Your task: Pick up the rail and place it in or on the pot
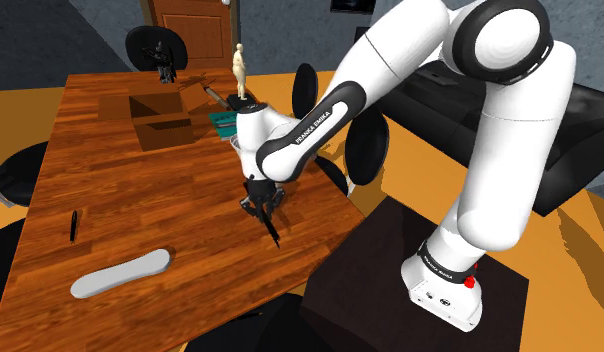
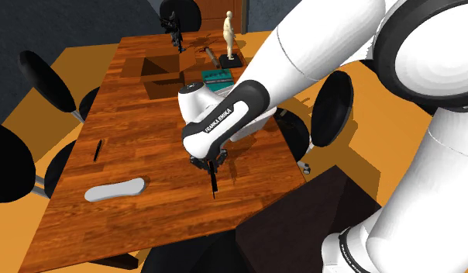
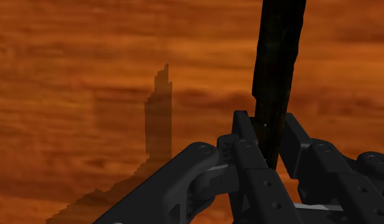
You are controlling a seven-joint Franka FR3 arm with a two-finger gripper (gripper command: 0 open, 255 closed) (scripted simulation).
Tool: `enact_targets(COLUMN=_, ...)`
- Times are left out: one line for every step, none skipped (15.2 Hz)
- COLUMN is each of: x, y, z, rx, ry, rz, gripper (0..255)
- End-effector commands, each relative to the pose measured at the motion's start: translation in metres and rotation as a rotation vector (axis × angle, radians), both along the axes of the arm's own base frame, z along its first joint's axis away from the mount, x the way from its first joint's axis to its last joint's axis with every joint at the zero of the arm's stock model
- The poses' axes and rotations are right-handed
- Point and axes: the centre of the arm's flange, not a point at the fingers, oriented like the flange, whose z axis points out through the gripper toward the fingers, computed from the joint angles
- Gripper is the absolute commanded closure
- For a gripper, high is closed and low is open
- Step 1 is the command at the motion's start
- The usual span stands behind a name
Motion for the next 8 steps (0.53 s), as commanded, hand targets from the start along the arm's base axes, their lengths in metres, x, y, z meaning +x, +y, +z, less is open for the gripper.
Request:
enact_targets(x=-0.001, y=0.000, z=0.011, rx=0.000, ry=0.000, rz=0.000, gripper=255)
enact_targets(x=-0.001, y=0.000, z=0.016, rx=0.000, ry=0.000, rz=0.000, gripper=255)
enact_targets(x=-0.001, y=0.000, z=0.021, rx=0.000, ry=0.000, rz=0.000, gripper=255)
enact_targets(x=-0.001, y=0.000, z=0.027, rx=0.000, ry=0.000, rz=0.000, gripper=255)
enact_targets(x=-0.001, y=0.000, z=0.032, rx=0.000, ry=0.000, rz=0.000, gripper=255)
enact_targets(x=-0.001, y=0.000, z=0.037, rx=0.000, ry=0.000, rz=0.000, gripper=255)
enact_targets(x=-0.001, y=0.000, z=0.043, rx=0.000, ry=0.000, rz=0.000, gripper=255)
enact_targets(x=-0.001, y=0.000, z=0.048, rx=0.000, ry=0.000, rz=0.000, gripper=255)
